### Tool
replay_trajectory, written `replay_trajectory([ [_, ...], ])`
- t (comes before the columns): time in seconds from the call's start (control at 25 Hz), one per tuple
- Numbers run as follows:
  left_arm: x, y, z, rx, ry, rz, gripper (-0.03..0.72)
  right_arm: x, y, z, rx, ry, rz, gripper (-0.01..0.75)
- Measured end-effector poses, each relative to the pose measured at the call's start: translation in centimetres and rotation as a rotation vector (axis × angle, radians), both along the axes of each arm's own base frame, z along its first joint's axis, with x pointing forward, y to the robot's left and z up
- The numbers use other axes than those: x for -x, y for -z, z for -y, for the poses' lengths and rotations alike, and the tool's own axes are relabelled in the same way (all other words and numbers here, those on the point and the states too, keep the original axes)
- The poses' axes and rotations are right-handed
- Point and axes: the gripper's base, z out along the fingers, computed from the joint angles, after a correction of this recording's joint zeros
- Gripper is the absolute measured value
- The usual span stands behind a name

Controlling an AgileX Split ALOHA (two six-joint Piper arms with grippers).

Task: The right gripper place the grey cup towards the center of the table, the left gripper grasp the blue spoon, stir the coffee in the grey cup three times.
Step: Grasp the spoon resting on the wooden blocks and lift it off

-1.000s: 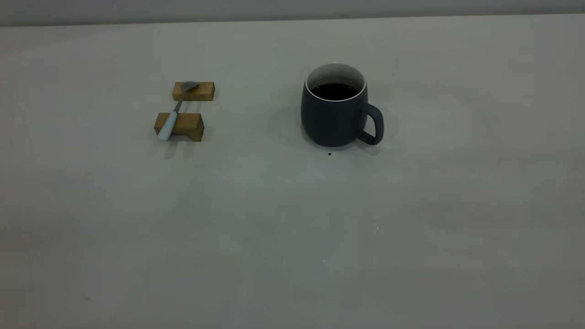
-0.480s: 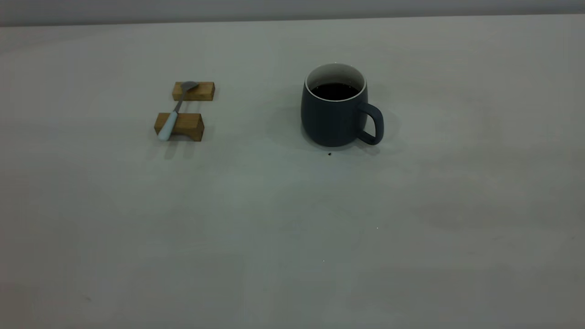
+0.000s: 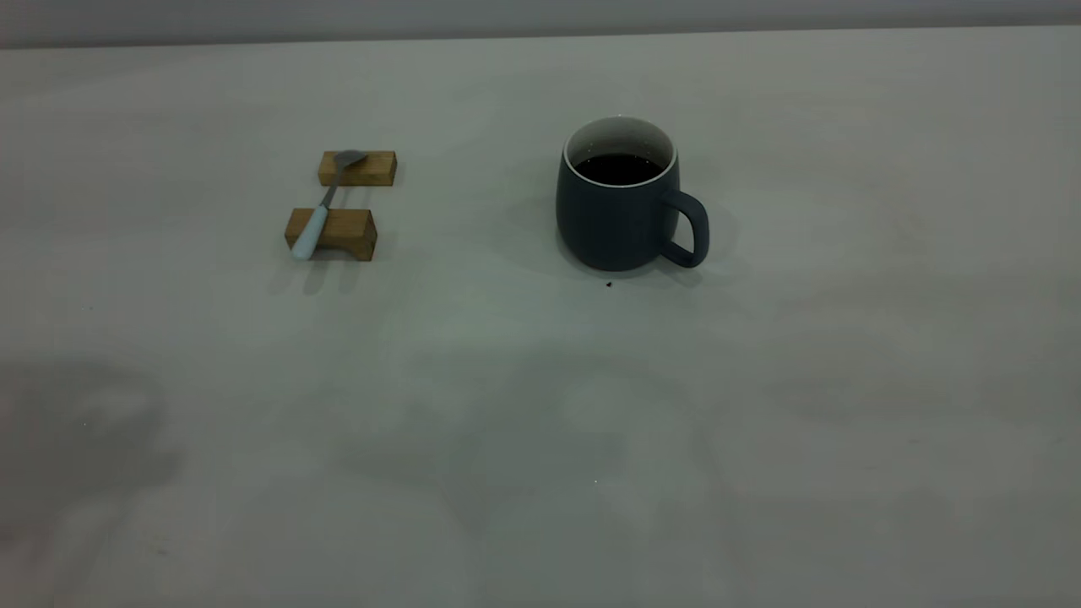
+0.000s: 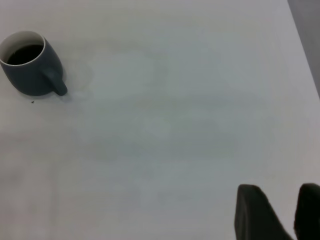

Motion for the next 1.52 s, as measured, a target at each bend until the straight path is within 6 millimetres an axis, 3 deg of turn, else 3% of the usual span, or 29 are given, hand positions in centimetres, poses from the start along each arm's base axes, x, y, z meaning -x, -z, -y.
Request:
replay_trajectory([
  [0.36,-7.7,5.6,1.3,0.027,0.064,-0.19,0.447,0.0,0.0,0.0,0.0,0.0,0.0,0.238],
  [0.6,-10.6,9.6,3.5,-0.077,0.099,-0.303,0.597,0.0,0.0,0.0,0.0,0.0,0.0,0.238],
  [0.76,-12.1,12.6,4.9,-0.198,0.101,-0.371,0.654,0.0,0.0,0.0,-0.001,0.0,0.0,0.238],
  [1.12,-15.5,18.1,8.9,-0.27,0.116,-0.362,0.652,0.0,0.0,0.0,-0.001,0.0,0.0,0.238],
  [1.52,-17.4,22.7,9.6,-0.264,0.092,-0.355,0.58,0.0,0.0,0.0,-0.001,0.0,0.0,0.238],
])
